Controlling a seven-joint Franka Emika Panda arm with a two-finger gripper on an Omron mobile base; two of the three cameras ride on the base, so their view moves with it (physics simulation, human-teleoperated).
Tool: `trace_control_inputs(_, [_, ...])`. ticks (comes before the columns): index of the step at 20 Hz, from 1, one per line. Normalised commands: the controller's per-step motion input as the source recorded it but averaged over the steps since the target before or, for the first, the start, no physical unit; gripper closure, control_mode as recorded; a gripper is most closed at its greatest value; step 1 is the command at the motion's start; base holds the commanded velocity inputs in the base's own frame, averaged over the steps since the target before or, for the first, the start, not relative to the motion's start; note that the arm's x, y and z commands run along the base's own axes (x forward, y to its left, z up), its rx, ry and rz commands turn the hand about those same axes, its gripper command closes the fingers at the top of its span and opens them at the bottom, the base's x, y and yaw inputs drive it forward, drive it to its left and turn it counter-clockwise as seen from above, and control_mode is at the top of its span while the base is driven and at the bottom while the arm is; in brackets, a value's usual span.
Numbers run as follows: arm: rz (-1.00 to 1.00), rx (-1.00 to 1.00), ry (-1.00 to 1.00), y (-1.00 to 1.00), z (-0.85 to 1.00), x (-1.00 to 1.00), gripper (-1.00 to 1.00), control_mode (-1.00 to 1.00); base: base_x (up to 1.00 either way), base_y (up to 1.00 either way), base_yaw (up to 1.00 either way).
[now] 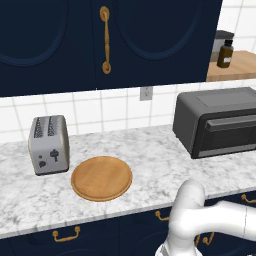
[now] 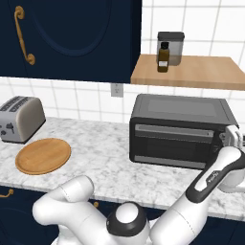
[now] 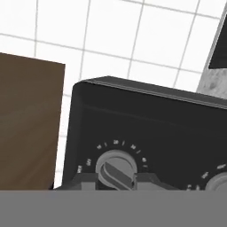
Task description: Pick up the kebab skewer and baguette bread, and place them inside the toaster oven. Close the toaster oven door and start by setting the timer.
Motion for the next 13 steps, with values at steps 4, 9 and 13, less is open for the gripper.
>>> trace_control_inputs(4, [-0.06,0.08,0.00,0.13,-0.08,0.00,1.00,-1.00,0.00,0.00,0.00])
trace_control_inputs(9, [-0.08,0.08,0.00,0.22,-0.07,0.00,1.00,-1.00,0.00,0.00,0.00])
trace_control_inputs(13, [-0.09,0.10,0.00,0.29,-0.06,0.00,1.00,-1.00,0.00,0.00,0.00])
